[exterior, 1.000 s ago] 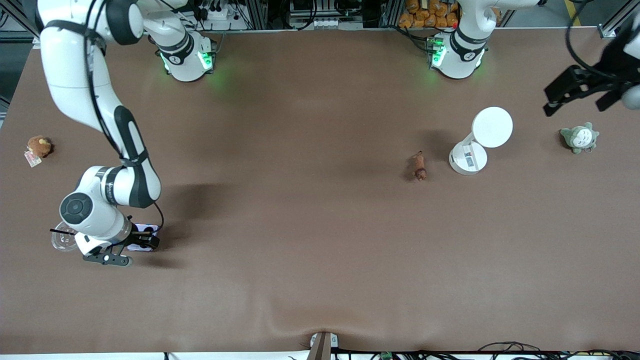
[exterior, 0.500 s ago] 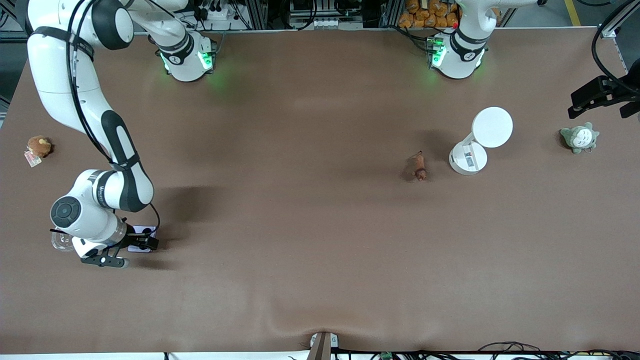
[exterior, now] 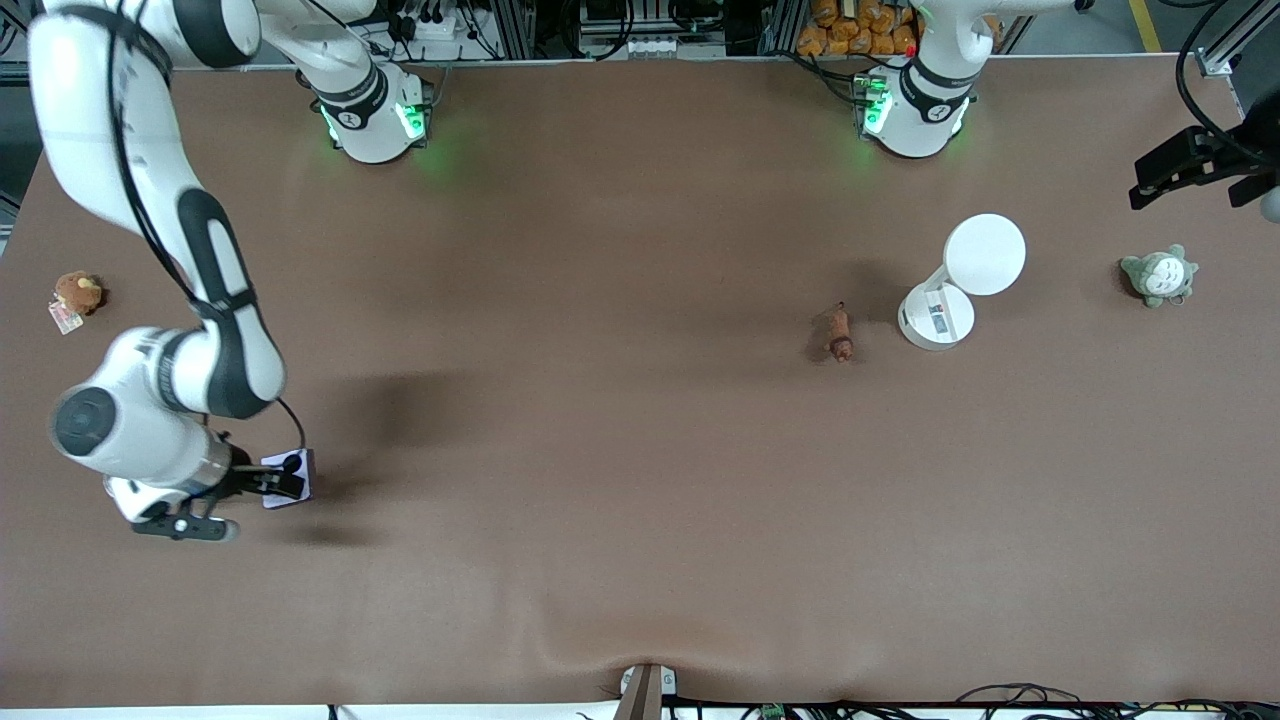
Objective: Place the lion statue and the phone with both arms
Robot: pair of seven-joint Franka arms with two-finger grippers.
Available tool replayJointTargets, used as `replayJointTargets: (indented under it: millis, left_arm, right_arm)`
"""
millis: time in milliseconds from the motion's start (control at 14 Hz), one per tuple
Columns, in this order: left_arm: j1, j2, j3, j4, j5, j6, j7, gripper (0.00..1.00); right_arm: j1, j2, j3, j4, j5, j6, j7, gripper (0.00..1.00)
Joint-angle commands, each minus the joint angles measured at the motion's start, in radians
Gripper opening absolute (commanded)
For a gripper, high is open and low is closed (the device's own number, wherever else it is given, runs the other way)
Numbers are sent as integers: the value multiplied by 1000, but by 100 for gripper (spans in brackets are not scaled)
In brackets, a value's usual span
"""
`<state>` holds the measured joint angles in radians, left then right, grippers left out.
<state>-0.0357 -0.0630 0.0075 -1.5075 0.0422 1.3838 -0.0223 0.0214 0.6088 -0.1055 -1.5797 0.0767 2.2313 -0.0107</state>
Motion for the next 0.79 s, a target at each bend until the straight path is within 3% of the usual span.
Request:
replayJointTargets:
  millis: [0,286,714]
  left_arm:
    - [14,-9,-4,-13,7,23,18,100]
    - [13,26,-3,23,1,23,7,100]
    - [14,31,-3,24,-5,24,7,100]
  right_arm:
    - [-14,-180,4,-57,-2,-144,-44,100]
    - [-15,-332,-2,-75,-5,-267,-162,100]
    - [-30,-524,1,-66,-6,-544,-153,100]
